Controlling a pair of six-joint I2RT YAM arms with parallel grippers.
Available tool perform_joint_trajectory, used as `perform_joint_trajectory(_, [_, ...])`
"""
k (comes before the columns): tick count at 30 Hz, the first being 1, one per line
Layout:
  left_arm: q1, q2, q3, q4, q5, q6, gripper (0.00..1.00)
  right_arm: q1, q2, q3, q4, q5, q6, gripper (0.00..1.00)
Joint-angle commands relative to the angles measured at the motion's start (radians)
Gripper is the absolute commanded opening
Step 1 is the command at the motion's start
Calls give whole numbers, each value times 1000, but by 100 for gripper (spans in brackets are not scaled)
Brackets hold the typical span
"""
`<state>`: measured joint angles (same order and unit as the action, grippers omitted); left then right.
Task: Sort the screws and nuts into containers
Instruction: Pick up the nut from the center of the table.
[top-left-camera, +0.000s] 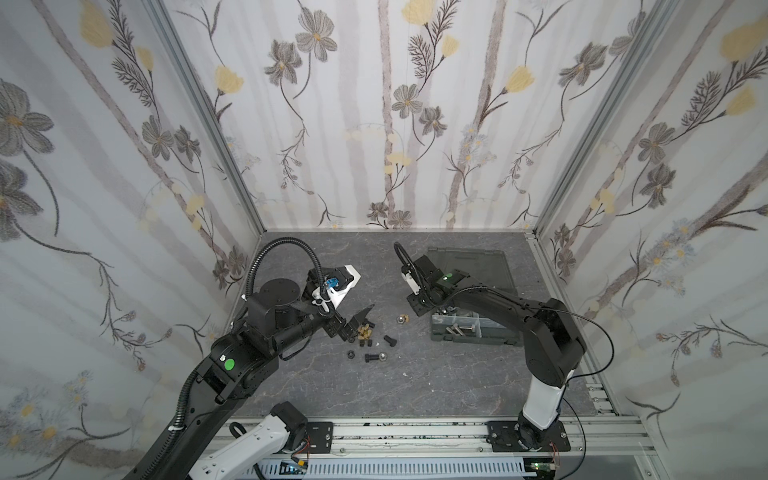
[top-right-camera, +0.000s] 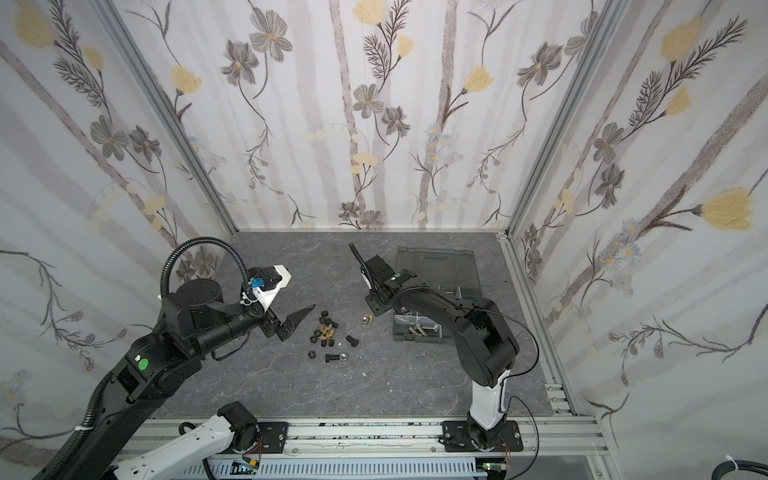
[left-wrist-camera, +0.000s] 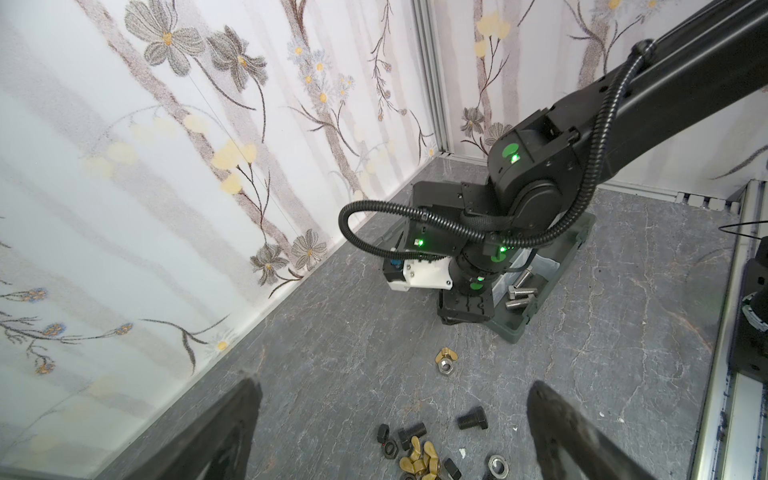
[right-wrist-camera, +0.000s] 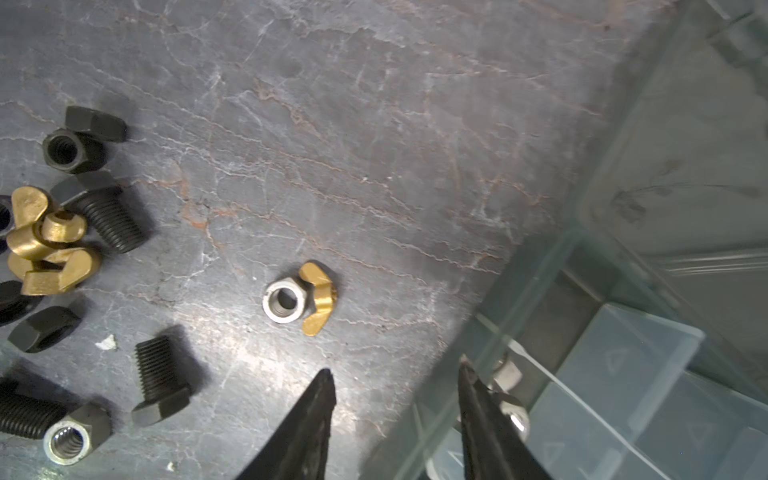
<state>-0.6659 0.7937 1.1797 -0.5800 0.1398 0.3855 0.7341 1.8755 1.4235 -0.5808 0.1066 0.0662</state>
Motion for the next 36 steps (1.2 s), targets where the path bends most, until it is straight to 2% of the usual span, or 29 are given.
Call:
perform_joint_trajectory(1, [-1,0,8,8,7,1,100,25,32,28,-1,-43,1,44])
perform_joint_trajectory(4, [0,1,6,10,6,0,100,43,60,40,12,-81,21,38])
perform_joint_trajectory(11, [0,-4,2,12,2,1,100,57,111,43,15,-132,46,39])
perform_joint_trajectory(31, [-1,-18,-9,13,-15,4,100,62,236,101,7,-128,32,40])
perform_joint_trajectory(36, [-1,-16,-5,11,-19,6,100,61,235,92,-3,-110,25,35])
